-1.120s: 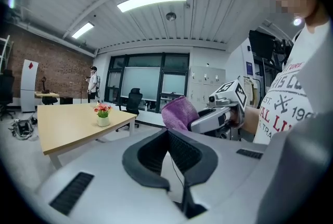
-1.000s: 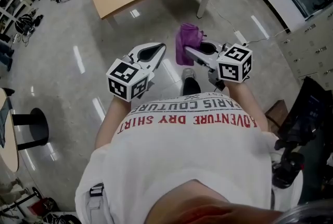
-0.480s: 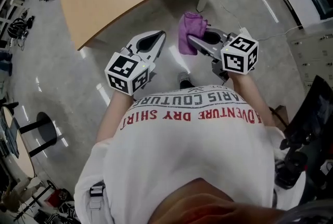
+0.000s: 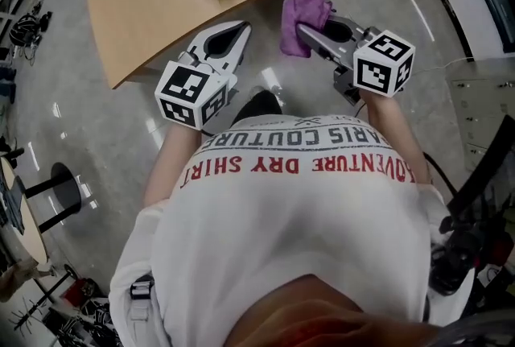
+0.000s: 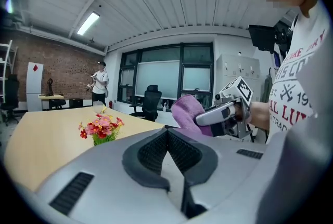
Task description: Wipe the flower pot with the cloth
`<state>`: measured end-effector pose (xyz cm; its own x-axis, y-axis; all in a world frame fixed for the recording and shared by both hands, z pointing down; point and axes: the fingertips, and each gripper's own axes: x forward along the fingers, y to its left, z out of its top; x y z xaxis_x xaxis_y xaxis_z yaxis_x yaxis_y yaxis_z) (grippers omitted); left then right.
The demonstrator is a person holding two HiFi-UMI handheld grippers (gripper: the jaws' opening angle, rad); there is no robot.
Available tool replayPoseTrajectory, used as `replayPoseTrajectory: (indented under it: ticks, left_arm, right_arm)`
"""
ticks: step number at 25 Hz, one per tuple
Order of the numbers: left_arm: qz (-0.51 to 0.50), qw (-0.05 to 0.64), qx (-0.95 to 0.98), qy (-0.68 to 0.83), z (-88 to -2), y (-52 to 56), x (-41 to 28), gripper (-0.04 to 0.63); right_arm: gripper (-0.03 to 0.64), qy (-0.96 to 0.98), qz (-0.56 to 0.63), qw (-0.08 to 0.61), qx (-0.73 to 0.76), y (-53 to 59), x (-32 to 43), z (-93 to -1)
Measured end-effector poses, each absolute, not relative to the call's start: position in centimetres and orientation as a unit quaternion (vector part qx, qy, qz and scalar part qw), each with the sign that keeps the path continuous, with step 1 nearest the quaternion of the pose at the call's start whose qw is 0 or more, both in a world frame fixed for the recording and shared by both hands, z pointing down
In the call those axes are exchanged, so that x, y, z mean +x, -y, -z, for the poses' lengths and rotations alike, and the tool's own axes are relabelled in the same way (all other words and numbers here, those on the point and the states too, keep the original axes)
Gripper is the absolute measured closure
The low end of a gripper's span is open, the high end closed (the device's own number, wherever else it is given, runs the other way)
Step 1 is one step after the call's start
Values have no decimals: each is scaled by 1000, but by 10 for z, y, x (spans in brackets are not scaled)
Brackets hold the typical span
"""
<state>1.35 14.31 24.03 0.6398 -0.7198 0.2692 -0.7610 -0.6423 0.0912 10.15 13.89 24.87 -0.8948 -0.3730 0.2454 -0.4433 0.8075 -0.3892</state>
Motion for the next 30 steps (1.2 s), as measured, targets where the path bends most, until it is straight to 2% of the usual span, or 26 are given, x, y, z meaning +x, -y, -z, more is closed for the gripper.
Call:
replayPoseTrajectory:
  ticks: [7,10,13,20,24,30]
  left_arm:
    - [-126,117,884,436,-279,-62,-21,588]
    - [-121,140,870,458,-300,-29,-38,552]
    - [-128,156,861,468,-324,0,-54,472]
    - [-168,159,830,507,-392,63,-90,188]
    - [-181,159,828,507,-421,95,-96,160]
    - [-191,136,833,502,-447,127,-99,158]
  right_arm:
    - [566,945,-242,89,200,-64,80,-271]
    - [566,941,-259,90,199,-35,75,-286]
    - [566,934,-278,94,202,-8,66,-304]
    - [566,921,-313,106,208,33,57,-350]
    - [566,912,-331,111,215,50,59,-367]
    - [566,904,-349,119,215,64,59,-390]
